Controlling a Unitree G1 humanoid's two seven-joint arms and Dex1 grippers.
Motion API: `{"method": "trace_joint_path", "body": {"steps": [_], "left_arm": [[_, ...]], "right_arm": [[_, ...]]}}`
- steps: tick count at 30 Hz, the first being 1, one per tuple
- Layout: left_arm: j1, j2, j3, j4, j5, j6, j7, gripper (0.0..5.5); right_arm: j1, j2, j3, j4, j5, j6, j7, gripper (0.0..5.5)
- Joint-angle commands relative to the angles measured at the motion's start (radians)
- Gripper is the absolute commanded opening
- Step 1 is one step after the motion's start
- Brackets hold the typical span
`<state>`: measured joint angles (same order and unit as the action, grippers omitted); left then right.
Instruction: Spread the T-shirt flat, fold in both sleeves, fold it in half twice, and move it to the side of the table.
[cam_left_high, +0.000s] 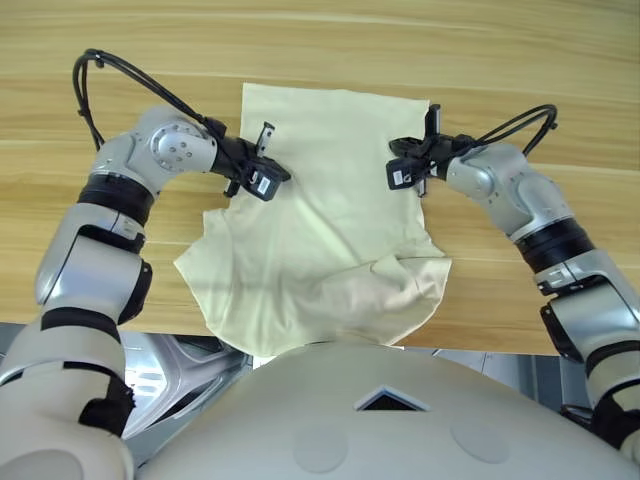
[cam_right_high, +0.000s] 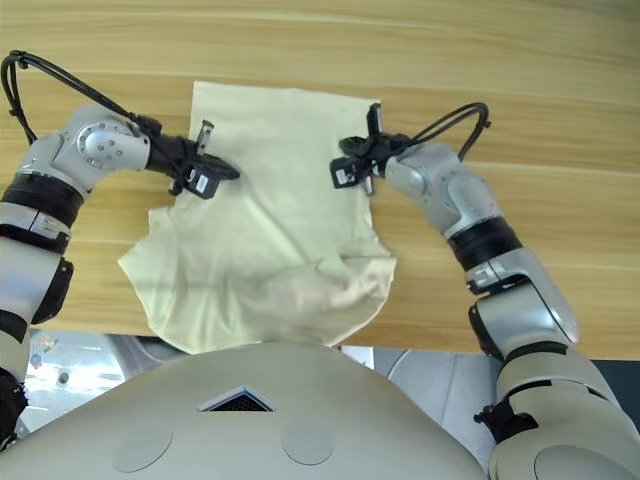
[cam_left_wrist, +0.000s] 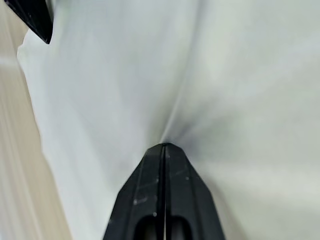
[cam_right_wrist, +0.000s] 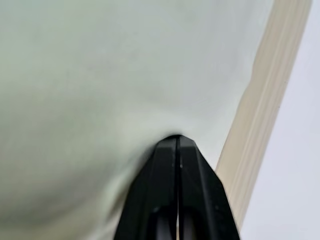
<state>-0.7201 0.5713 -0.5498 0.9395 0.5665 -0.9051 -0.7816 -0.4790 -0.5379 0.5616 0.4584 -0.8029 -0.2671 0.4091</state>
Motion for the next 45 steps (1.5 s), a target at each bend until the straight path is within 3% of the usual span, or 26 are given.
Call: {"method": "trace_joint_path", "body": {"steps": [1, 7, 16, 25, 29, 33, 37, 40, 43, 45], "left_arm": [[-0.067, -0.038, -0.065, 0.159, 0.141, 0.049, 0.223, 0.04], [-0.090, -0.079, -0.120, 0.286, 0.206, 0.063, 0.394, 0.04], [-0.071, -0.096, -0.141, 0.281, 0.191, -0.007, 0.427, 0.04], [-0.051, -0.079, -0.078, 0.232, 0.085, -0.098, 0.378, 0.04], [-0.048, -0.054, -0.060, 0.200, 0.088, -0.093, 0.409, 0.04], [-0.036, -0.018, -0.012, 0.165, 0.044, -0.110, 0.404, 0.04], [-0.024, -0.013, 0.007, 0.146, 0.013, -0.113, 0.373, 0.04], [-0.012, -0.028, -0.002, 0.138, 0.018, -0.104, 0.375, 0.04], [-0.010, -0.042, -0.012, 0.139, 0.029, -0.095, 0.384, 0.04], [-0.004, -0.049, -0.021, 0.142, 0.044, -0.086, 0.395, 0.04]], "right_arm": [[-0.021, 0.053, 0.021, 0.091, -0.010, -0.001, -0.054, 0.00], [-0.115, 0.104, 0.022, 0.312, -0.014, -0.012, -0.161, 0.00], [-0.283, 0.178, 0.074, 0.748, -0.054, 0.031, -0.444, 0.00], [-0.323, 0.187, 0.140, 0.829, -0.088, 0.033, -0.634, 0.00], [-0.327, 0.189, 0.108, 0.805, -0.035, -0.023, -0.668, 0.00], [-0.252, 0.135, 0.027, 0.552, 0.091, -0.197, -0.592, 0.00], [-0.008, -0.034, -0.060, -0.081, 0.299, -0.255, -0.308, 0.00], [0.192, -0.236, -0.105, -0.506, 0.507, -0.233, -0.080, 0.00], [0.329, -0.407, -0.158, -0.688, 0.613, -0.227, 0.043, 0.00], [0.369, -0.449, -0.204, -0.727, 0.636, -0.204, 0.086, 0.00]]}}
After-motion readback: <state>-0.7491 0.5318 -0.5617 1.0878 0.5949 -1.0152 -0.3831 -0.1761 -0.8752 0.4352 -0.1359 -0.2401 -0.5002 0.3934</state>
